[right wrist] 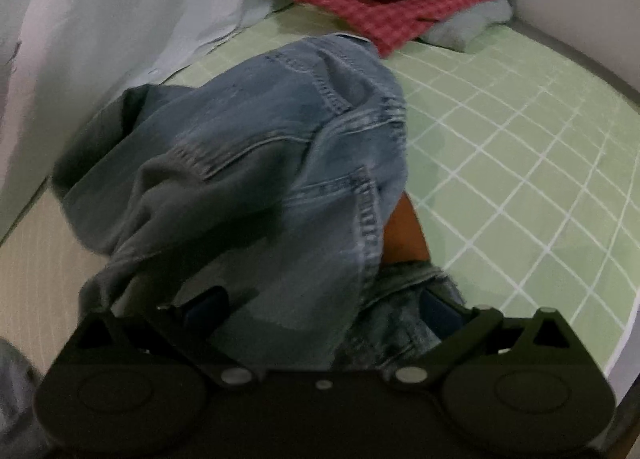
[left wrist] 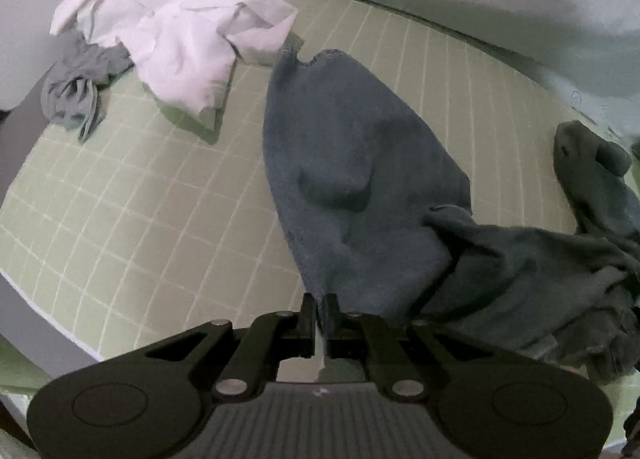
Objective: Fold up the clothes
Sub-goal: 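Grasp a jeans leg hem with the left gripper and pull it straight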
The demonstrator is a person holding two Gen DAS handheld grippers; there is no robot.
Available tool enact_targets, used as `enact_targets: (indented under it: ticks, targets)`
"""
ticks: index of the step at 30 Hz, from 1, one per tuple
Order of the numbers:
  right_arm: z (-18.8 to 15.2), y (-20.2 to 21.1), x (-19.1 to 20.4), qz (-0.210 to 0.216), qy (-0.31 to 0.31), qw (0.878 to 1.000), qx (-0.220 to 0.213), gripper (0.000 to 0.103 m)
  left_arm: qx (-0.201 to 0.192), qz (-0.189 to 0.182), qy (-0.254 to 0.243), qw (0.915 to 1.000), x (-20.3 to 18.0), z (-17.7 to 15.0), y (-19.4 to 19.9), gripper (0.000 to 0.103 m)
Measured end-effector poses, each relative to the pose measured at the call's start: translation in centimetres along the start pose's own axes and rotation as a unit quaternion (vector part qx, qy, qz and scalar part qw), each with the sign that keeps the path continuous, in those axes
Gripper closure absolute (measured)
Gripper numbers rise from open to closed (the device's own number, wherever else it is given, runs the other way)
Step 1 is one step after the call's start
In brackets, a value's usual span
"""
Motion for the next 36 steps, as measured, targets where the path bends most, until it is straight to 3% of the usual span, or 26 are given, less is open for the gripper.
enact_targets:
  ticks: [5,9,14,19,25,30,33,36]
  targets:
    - [-2.2,0.6,0.6,0.009,-0.011,1.000,0.011,0.000,-0.039,0.003,0.010,0.9992,2.4,1.1,1.0,0.074]
    - [-3.4,0.8,0.8,0.015,-0.045,0.999,0.016,0.000,-0.047,-0.001,0.013,0.9988,4.0,3.1,-0.2,0.057]
    - [-4.4,1.1,1.5,-0.002,-0.062,0.998,0.005,0.000,-0.056,-0.012,-0.019,0.9982,4.9,6.5,-2.5,0.034]
    - [-4.9,1.0,1.2,-0.022,-0.108,0.994,0.005,0.000,-0.049,-0.030,-0.030,0.9979,5.2,10.6,-6.6,0.026]
    - [-5.4,0.2,1.3,-0.046,-0.159,0.986,0.019,0.000,-0.041,-0.029,-0.031,0.9983,5.2,15.0,-12.2,0.025]
    - [-4.4,-1.7,3.0,-0.087,-0.115,0.989,0.019,0.000,-0.037,-0.006,-0.026,0.9990,5.6,17.1,-15.2,0.025]
    - [-3.5,-3.2,4.0,-0.134,-0.078,0.988,0.013,0.000,-0.040,0.000,-0.026,0.9989,5.7,17.2,-15.9,0.019]
    - [-2.6,-4.0,3.9,-0.147,-0.073,0.986,-0.009,0.000,-0.044,0.017,-0.044,0.9979,5.1,16.9,-16.1,0.018]
Point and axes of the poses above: each gripper's, at about its wrist camera, not at the fingertips, and y roughly against the way its jaws point, x to its left, z to its top, the point moved 2 cm from there along -y, roughly the way its jaws point, and after that the axes turned 6 degrees about -y, right-handed, at the moved point
